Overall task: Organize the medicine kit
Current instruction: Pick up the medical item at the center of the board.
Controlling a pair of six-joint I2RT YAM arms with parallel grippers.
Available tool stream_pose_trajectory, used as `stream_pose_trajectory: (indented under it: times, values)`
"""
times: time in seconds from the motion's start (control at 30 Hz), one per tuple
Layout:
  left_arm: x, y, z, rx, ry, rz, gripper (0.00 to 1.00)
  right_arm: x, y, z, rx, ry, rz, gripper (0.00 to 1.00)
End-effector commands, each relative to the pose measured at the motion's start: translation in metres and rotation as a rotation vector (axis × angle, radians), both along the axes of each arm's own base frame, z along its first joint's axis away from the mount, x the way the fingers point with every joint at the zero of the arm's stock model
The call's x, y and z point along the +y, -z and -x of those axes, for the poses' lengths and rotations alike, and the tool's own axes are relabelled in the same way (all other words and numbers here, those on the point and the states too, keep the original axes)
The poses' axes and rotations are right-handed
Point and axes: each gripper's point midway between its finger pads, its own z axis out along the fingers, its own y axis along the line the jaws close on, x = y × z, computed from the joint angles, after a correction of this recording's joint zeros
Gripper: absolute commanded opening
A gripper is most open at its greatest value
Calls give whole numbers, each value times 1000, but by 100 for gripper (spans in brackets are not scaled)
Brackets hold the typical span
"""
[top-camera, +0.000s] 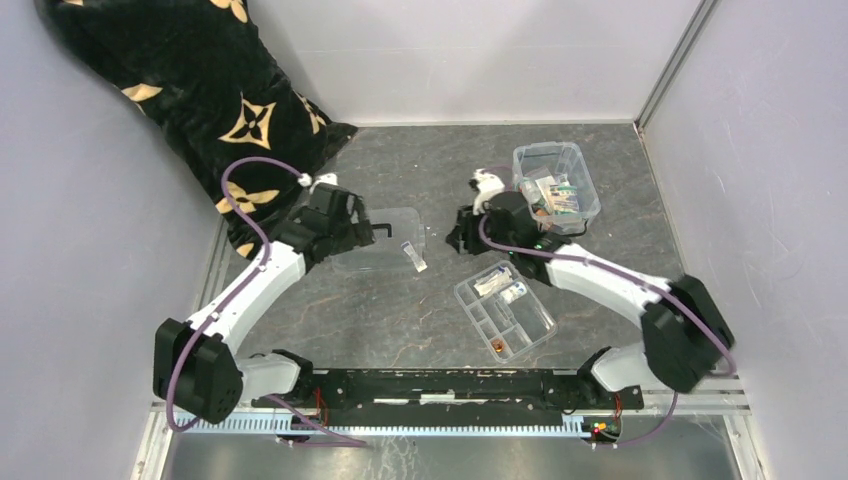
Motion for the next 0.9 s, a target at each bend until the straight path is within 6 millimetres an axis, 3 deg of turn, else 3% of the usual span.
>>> stream_pose_trajectory:
  times: [0.0,0.13,0.27,0.53,0.87]
  values:
    - [42,-10,-18,30,-123,27,100,56,8,9,25,-265,57,48]
    - [62,-7,-28,73,-158,23,100,86,35,12,55,-361,150,53]
    - [68,-9,-32,72,-165,15,100,97,55,9,53,-385,227,54]
    - [78,-7,-27,72,-178,5,100,83,95,16,87,-409,355,52]
    - [78,-11,-27,59,-169,9,100,90,105,1,72,-381,371,59]
